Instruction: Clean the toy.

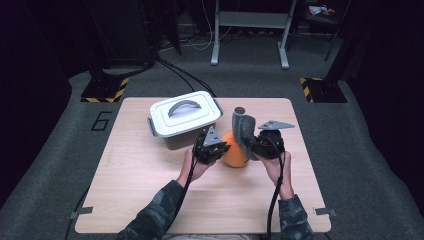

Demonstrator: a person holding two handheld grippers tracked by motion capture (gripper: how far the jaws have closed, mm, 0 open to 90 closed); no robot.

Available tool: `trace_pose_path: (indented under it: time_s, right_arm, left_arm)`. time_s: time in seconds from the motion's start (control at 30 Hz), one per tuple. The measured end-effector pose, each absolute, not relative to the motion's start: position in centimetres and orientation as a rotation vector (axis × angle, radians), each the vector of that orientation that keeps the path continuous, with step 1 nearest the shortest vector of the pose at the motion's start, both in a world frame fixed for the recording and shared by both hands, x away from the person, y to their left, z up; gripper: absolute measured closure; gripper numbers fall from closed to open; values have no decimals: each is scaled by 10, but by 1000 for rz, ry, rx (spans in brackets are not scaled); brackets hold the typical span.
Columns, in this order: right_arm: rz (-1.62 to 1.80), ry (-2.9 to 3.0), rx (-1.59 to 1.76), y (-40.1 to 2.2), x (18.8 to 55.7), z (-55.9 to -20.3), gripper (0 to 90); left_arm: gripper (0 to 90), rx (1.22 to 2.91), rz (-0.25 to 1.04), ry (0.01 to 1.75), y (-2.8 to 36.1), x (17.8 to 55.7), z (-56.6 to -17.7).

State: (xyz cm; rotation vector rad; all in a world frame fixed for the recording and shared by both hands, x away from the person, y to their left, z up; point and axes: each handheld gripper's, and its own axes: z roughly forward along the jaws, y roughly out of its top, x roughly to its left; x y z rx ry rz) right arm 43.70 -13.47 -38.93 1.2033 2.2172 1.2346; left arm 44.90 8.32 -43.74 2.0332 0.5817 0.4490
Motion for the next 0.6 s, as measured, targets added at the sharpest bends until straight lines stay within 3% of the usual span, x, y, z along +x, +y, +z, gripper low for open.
trace_pose_path:
  time_s: [0.23,0.6]
  right_arm:
    - [1101,2243,1293,-136,452,-413,770]
    - [959,2154,1406,-160,456,-422,769]
  left_arm:
    - [832,2048,433,588,84,451,-442]
    - [831,2032,422,587,82,449,-446]
